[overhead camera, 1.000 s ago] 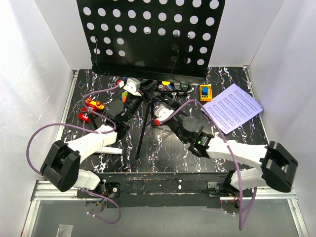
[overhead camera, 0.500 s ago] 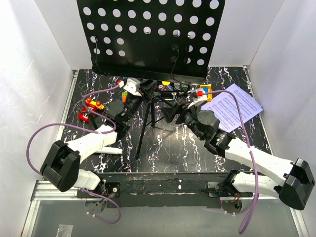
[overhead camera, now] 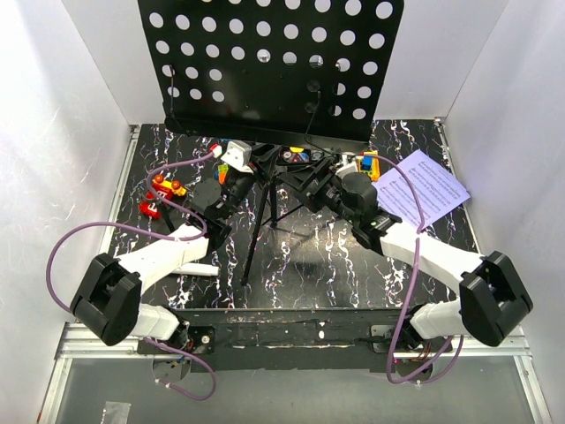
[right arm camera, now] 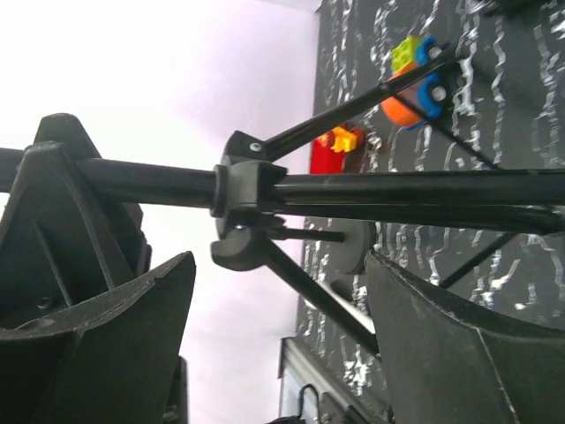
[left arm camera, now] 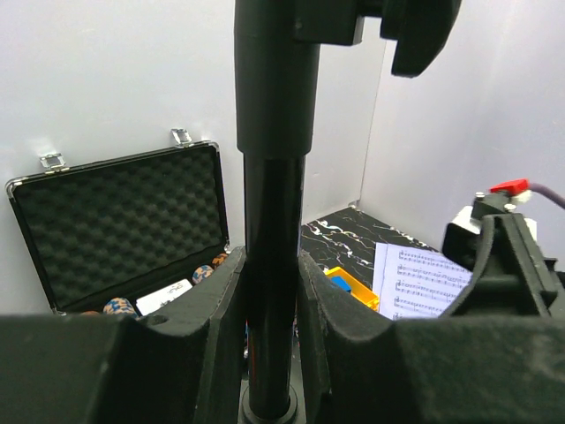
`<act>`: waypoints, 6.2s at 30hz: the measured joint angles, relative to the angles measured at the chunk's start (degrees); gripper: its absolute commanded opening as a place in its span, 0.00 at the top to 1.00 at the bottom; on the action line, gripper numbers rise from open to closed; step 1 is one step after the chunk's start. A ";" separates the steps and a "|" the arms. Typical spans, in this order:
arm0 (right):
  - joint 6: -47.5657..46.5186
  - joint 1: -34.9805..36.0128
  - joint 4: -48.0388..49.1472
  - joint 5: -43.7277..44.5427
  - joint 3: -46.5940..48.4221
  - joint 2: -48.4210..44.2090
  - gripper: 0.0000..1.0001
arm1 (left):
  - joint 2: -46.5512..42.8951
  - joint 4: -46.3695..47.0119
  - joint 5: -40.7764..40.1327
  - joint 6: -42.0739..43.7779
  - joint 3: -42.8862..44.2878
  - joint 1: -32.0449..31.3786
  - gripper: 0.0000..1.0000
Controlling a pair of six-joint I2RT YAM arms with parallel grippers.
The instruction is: Pack up the instrument practice props
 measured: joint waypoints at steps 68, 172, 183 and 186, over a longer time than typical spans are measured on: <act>-48.11 11.63 11.37 16.06 2.75 4.11 0.99 | -1.29 -0.50 0.22 0.72 -0.98 -0.44 1.00; -68.35 11.06 9.35 8.92 -0.11 -0.50 0.99 | -1.18 -1.36 -1.92 0.96 -0.76 -2.80 1.00; -124.65 20.13 26.49 19.30 -5.97 5.18 0.99 | -1.16 -0.66 -1.70 0.76 -1.07 -2.89 1.00; -134.86 21.18 32.35 20.87 -7.56 7.58 0.99 | -1.05 -0.26 -1.70 0.61 -1.18 -2.89 1.00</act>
